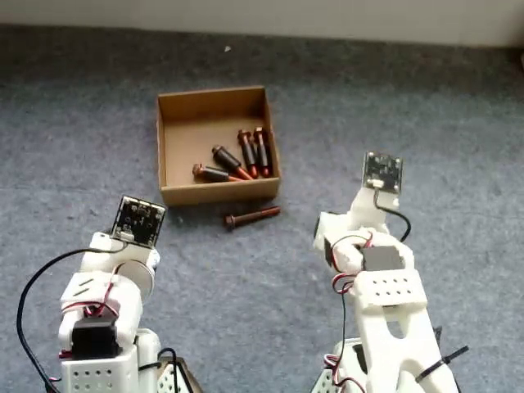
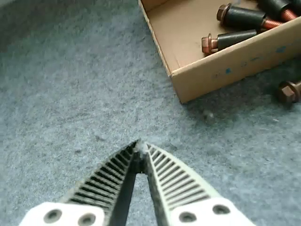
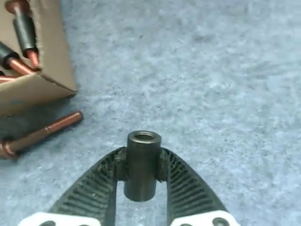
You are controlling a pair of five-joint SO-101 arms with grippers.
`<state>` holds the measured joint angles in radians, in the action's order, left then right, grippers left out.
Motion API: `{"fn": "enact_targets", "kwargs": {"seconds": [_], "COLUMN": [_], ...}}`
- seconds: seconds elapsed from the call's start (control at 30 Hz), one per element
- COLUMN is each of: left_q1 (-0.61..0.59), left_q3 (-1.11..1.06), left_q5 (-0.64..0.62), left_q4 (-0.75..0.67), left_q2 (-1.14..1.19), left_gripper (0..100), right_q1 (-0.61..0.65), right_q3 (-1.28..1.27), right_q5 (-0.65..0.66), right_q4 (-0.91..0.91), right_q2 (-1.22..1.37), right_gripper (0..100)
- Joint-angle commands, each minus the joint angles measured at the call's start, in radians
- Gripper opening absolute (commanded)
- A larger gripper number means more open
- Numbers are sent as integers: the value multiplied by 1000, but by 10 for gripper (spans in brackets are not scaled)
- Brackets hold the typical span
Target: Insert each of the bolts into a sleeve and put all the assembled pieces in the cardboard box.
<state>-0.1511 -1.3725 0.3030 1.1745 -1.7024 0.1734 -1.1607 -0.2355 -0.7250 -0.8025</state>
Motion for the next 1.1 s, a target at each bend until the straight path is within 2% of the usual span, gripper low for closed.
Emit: {"fn": "enact_targets", "kwargs": {"seconds": [0.0, 0.13, 0.23, 0.37, 0.53, 0.67, 0.83, 1.07], "left_q1": [88, 171, 245, 344, 489, 593, 648, 668], "left_q3": [136, 182, 236, 381, 596, 737, 888, 1130], "left_q5": [2, 2, 2, 2, 11, 81, 106, 178], "left_q4": [71, 78, 74, 74, 71, 14, -83, -84], "left_q2": [1, 21, 134, 417, 779, 1036, 1348, 1724], "left_gripper": [84, 85, 87, 86, 88, 88, 88, 107], "right_q1": [-56, -134, -171, -222, -280, -337, -372, -372], "right_q3": [-41, -64, -64, -64, -65, -65, -64, -62], "right_q5": [2, 2, -26, -106, -110, -110, -110, -110], "right_q4": [90, 128, 128, 128, 150, 179, 179, 179], "right_q2": [-39, -41, -41, -41, -41, -39, -39, -39], "right_gripper": [4, 4, 4, 4, 4, 4, 4, 4]}}
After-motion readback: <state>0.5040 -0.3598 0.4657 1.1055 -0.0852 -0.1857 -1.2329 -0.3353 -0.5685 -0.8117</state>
